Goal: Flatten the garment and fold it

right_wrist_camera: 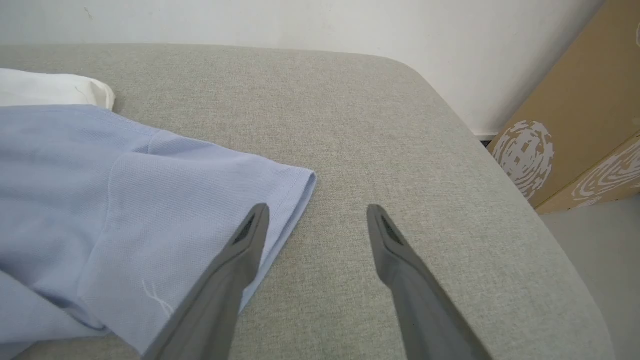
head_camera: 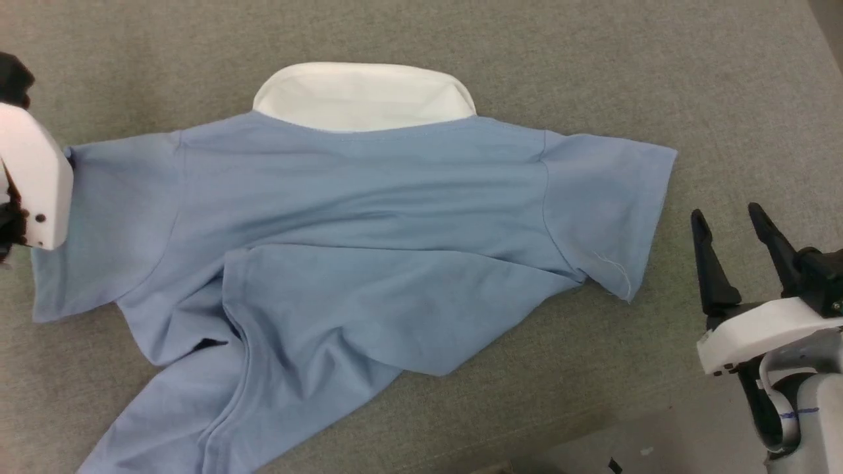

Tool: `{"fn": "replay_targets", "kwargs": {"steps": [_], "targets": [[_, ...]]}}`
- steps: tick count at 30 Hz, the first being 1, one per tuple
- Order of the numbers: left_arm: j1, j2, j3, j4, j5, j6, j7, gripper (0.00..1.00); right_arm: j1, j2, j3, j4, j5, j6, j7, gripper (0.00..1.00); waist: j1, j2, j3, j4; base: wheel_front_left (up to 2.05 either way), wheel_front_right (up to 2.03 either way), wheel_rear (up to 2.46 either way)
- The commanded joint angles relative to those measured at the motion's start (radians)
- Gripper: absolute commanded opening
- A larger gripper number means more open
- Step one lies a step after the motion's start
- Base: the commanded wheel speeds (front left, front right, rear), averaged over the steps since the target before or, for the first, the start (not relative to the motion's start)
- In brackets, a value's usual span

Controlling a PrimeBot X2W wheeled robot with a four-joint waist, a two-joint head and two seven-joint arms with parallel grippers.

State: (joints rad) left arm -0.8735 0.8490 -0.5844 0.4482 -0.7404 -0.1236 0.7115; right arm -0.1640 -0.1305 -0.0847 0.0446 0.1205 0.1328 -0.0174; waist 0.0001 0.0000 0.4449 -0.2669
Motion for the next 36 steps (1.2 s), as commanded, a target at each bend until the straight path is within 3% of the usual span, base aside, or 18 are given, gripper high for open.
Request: {"fn": "replay_targets", "kwargs": {"steps": [1,8,17,21,25,35,36], "targets": [[0.032,-0.006,-0.01,0.018,0.018,0.002,-0.025,0.0,-0.012,-0.012,-0.004,0.0,-0.008,-0.002,0.005,1.0,-0.0001,0.0,-0.026,0.022,0.0,0.0,0.0],[0.047,-0.036,-0.007,-0.005,0.101,0.047,-0.25,0.0,-0.018,-0.092,0.002,-0.017,0.008,-0.002,0.083,1.0,-0.0001,0.0,-0.103,0.092,0.0,0.0,0.0],[0.11,-0.068,0.007,-0.233,0.175,0.164,-0.456,0.0,-0.102,-0.318,0.125,-0.002,0.178,-0.002,0.444,1.0,-0.0001,0.0,-0.111,0.209,0.0,0.0,0.0],[0.165,-0.078,0.006,-0.377,0.191,0.218,-0.494,0.0,-0.172,-0.391,0.151,0.057,0.228,-0.002,0.596,1.0,-0.0001,0.0,-0.089,0.261,0.0,0.0,0.0],[0.212,-0.094,-0.015,-0.494,0.211,0.259,-0.505,0.0,-0.243,-0.444,0.184,0.143,0.229,-0.002,0.665,1.0,-0.0001,0.0,-0.074,0.305,0.0,0.0,0.0],[0.258,-0.115,-0.056,-0.625,0.246,0.308,-0.497,0.0,-0.298,-0.485,0.319,0.349,0.231,-0.002,0.652,1.0,-0.0001,0.0,-0.061,0.363,0.0,0.0,0.0],[0.261,-0.116,-0.059,-0.627,0.247,0.309,-0.497,0.0,-0.296,-0.485,0.342,0.361,0.24,-0.002,0.648,0.35,-0.0001,0.0,-0.063,0.364,0.0,0.0,0.0]]}}
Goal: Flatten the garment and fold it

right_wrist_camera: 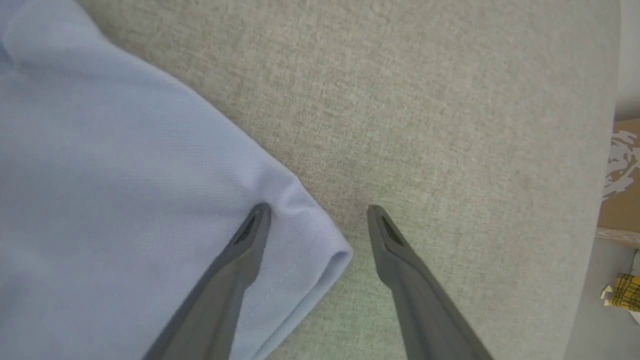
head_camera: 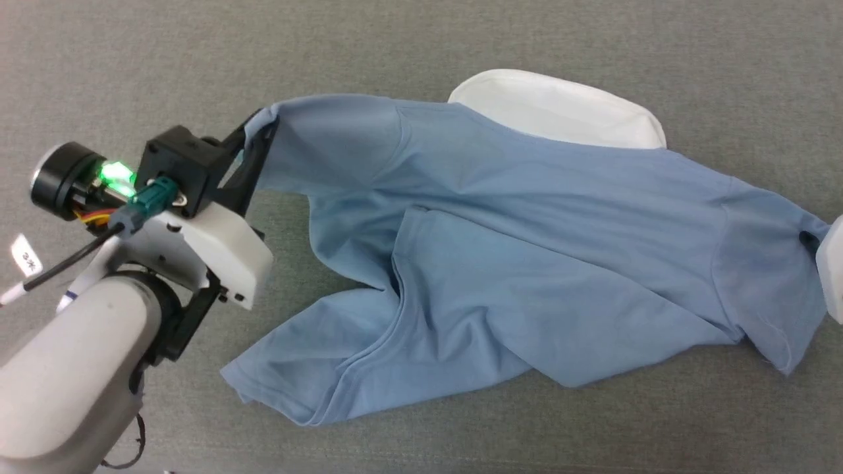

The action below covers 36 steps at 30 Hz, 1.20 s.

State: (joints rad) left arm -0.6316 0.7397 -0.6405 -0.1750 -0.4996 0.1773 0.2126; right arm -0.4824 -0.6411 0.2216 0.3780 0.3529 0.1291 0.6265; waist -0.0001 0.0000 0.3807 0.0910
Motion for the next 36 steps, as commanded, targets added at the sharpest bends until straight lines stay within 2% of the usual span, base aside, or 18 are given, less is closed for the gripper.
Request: {"fn": "replay_targets", "kwargs": {"steps": [1,5,11,20,30,36], "targets": [[0.023,-0.008,-0.004,-0.005,0.005,0.01,0.002,0.0,0.023,0.022,0.057,0.036,0.017,0.002,-0.003,0.0,0.0001,0.0,-0.003,0.005,0.0,0.0,0.0],[0.031,-0.008,0.003,0.004,0.001,0.019,-0.012,0.0,0.003,0.006,0.089,0.052,0.021,0.002,-0.063,0.0,0.0001,0.0,-0.025,-0.004,0.0,0.0,0.0],[0.051,-0.004,0.05,0.042,-0.031,0.043,-0.067,0.0,-0.083,-0.027,0.084,0.056,-0.024,0.002,-0.219,0.0,0.0001,0.0,-0.107,-0.037,0.0,0.0,0.0],[0.051,0.026,0.165,0.047,-0.072,0.088,-0.165,0.0,-0.208,-0.072,0.022,-0.062,-0.088,0.002,-0.359,0.0,0.0001,0.0,-0.229,-0.076,0.0,0.0,0.0],[0.033,0.103,0.369,-0.043,-0.104,0.162,-0.296,0.0,-0.285,-0.062,-0.084,-0.246,-0.067,0.002,-0.39,0.0,0.0001,0.0,-0.311,-0.101,0.0,0.0,0.0],[0.029,0.156,0.446,-0.128,-0.124,0.186,-0.287,0.0,-0.351,-0.071,-0.104,-0.332,-0.04,0.002,-0.349,0.0,0.0001,0.0,-0.299,-0.113,0.0,0.0,0.0]]}}
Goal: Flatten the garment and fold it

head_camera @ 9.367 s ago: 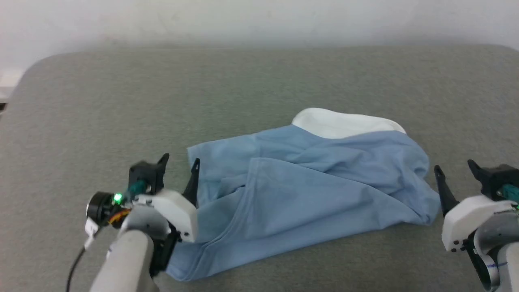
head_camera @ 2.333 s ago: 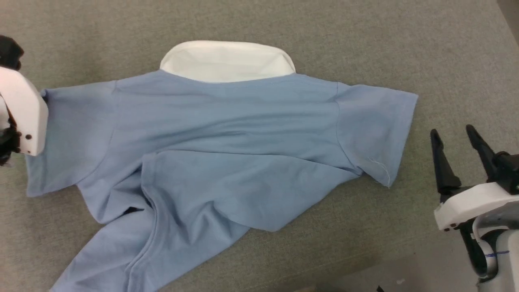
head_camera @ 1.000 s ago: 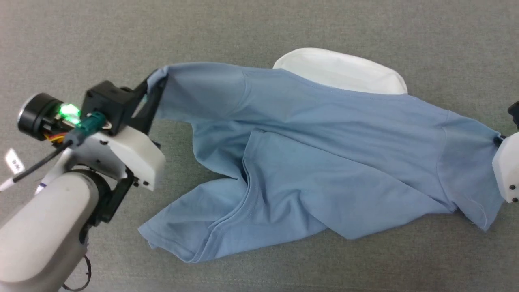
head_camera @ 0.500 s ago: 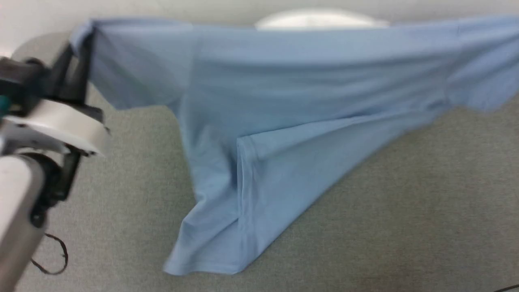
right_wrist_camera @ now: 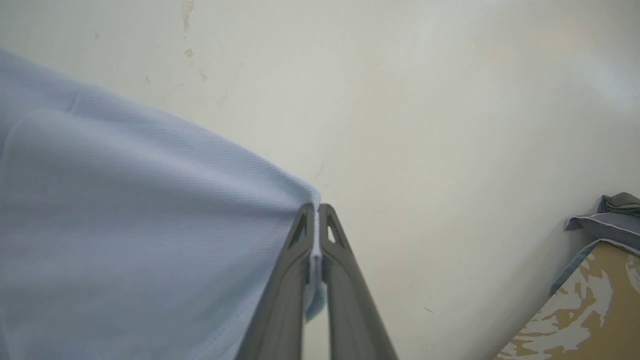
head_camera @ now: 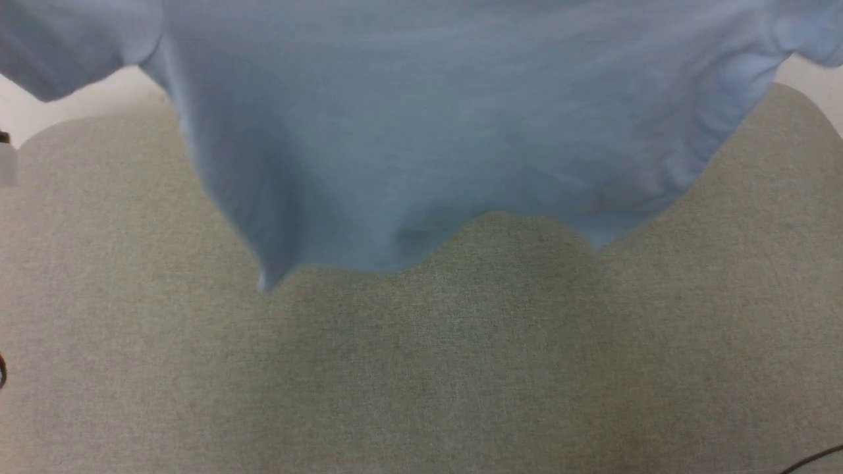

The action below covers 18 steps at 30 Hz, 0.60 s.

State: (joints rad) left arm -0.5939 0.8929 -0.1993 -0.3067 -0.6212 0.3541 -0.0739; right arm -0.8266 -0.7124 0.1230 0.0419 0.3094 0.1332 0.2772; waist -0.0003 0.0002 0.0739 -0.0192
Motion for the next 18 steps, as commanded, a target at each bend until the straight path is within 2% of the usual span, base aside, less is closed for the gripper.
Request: {"fn": "replay_targets", "kwargs": {"steps": [1,6,10,14,18], "targets": [[-0.013,0.011,0.007,-0.004,-0.005,0.008,0.012,0.0,-0.022,-0.004,-0.003,-0.002,0.007,-0.002,0.008,0.0,0.0003,-0.0002,0.017,-0.004,0.0,0.0,0.0],[-0.084,0.031,-0.025,0.007,-0.029,-0.031,0.1,0.0,-0.131,-0.028,0.035,0.021,0.014,-0.002,0.012,0.0,0.0003,-0.0002,0.105,-0.011,0.0,0.0,0.0],[-0.202,0.017,-0.084,0.091,-0.039,-0.099,0.165,0.0,-0.258,-0.028,0.093,0.1,0.008,-0.002,-0.015,0.0,0.0003,-0.0002,0.204,-0.022,0.0,0.0,0.0],[-0.371,-0.028,-0.152,0.225,-0.007,-0.168,0.199,0.0,-0.411,0.001,0.144,0.225,-0.012,-0.002,-0.068,0.0,0.0003,-0.0002,0.301,-0.029,0.0,0.0,0.0],[-0.563,-0.1,-0.204,0.389,0.044,-0.221,0.186,0.0,-0.562,0.046,0.194,0.365,-0.046,-0.002,-0.131,0.0,0.0003,-0.0002,0.379,-0.033,0.0,0.0,0.0]]}}
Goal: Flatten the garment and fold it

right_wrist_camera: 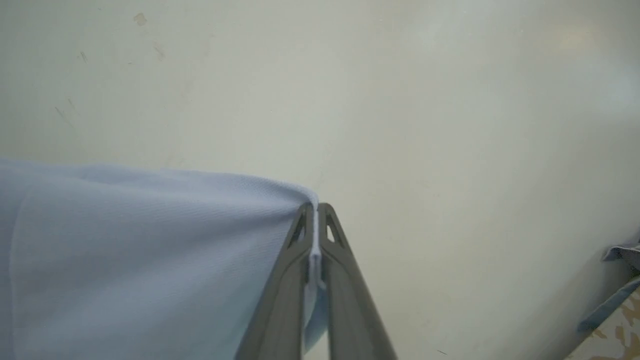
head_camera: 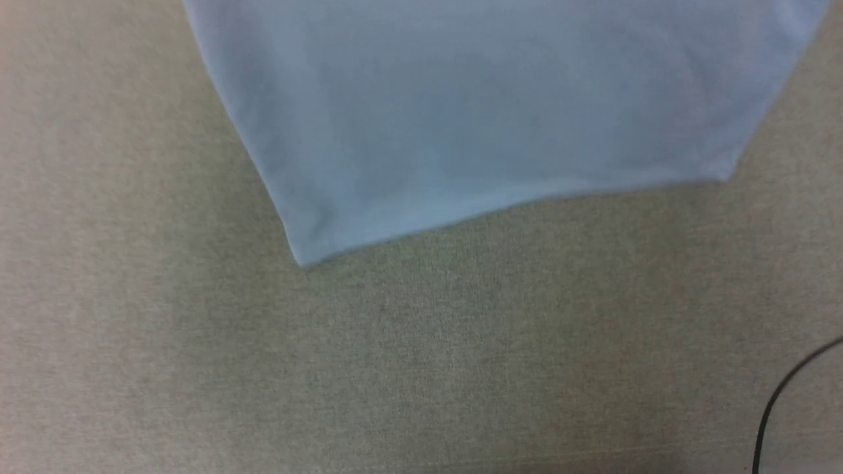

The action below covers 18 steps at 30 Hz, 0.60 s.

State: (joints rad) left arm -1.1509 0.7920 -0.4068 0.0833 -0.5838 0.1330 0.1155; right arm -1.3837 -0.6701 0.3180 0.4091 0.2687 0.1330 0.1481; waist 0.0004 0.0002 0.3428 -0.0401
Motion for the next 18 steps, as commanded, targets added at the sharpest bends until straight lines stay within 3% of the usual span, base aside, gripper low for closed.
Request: {"fn": "replay_targets", "kwargs": {"steps": [1,4,9,13,18], "targets": [[-0.053,-0.018,-0.006,0.04,0.019,-0.011,-0.012,0.0,-0.042,0.017,0.006,0.035,-0.012,-0.002,-0.017,0.0,-0.0004,-0.0002,0.127,-0.013,0.0,0.0,0.0],[-0.193,-0.08,-0.022,0.156,0.054,-0.032,-0.065,0.0,-0.152,0.056,0.002,0.143,-0.037,-0.002,-0.072,0.0,-0.0004,-0.0002,0.17,-0.01,0.0,0.0,0.0],[-0.382,-0.172,-0.008,0.301,0.089,-0.021,-0.195,0.0,-0.302,0.113,-0.047,0.296,-0.089,-0.002,-0.182,0.0,-0.0004,-0.0002,0.218,-0.003,0.0,0.0,0.0],[-0.481,-0.218,0.003,0.393,0.108,-0.023,-0.307,0.0,-0.382,0.151,-0.116,0.399,-0.13,-0.002,-0.266,0.0,-0.0004,-0.0002,0.24,0.003,0.0,0.0,0.0],[-0.514,-0.255,-0.024,0.495,0.122,-0.055,-0.344,0.0,-0.387,0.189,-0.122,0.497,-0.155,-0.002,-0.332,0.0,-0.0004,-0.0002,0.262,0.013,0.0,0.0,0.0]]}}
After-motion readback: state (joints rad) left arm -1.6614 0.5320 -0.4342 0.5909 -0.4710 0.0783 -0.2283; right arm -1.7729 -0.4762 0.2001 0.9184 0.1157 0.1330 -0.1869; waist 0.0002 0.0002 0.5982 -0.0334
